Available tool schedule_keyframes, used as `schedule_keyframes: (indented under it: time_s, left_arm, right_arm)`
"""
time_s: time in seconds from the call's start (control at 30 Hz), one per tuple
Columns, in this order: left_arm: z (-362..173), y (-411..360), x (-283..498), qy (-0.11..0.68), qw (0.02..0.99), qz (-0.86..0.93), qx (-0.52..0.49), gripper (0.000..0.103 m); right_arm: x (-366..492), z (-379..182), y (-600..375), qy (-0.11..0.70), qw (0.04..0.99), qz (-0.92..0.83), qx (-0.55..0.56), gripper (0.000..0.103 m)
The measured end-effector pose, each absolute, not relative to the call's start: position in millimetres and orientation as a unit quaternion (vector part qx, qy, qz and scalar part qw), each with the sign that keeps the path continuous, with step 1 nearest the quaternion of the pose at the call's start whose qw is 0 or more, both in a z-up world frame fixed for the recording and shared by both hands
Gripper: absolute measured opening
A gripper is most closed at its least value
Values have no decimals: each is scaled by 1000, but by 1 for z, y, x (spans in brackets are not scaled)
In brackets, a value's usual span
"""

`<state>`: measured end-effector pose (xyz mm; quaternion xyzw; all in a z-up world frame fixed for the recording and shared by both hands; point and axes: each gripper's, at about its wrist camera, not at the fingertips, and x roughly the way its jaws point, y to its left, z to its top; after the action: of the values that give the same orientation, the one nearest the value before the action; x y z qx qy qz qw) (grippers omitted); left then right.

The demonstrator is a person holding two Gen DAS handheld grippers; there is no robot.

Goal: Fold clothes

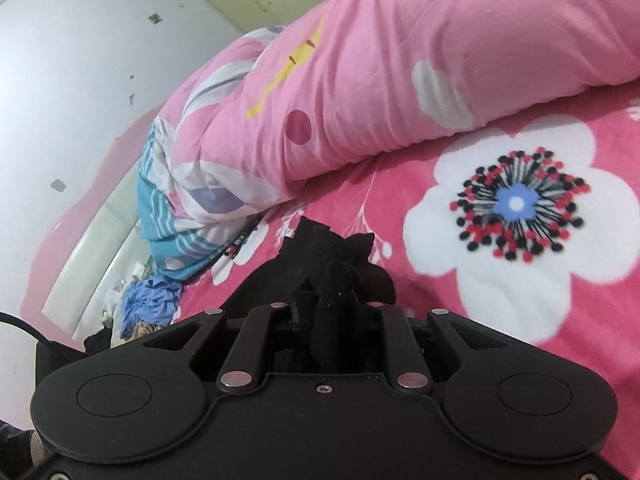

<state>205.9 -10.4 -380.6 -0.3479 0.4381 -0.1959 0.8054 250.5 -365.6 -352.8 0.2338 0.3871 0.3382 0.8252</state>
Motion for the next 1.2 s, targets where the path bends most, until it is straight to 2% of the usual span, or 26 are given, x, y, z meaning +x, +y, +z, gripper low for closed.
schedule_keyframes:
  time_s: [0.57, 1.2]
  left_arm:
    - [-356, -39, 166, 461, 785, -264, -318, 7]
    - [-344, -115, 132, 493, 751, -356, -257, 7]
  right_arm:
    - [147, -322, -408, 367, 851, 264, 268, 13]
    - [35, -305, -470, 331, 877, 170, 304, 13]
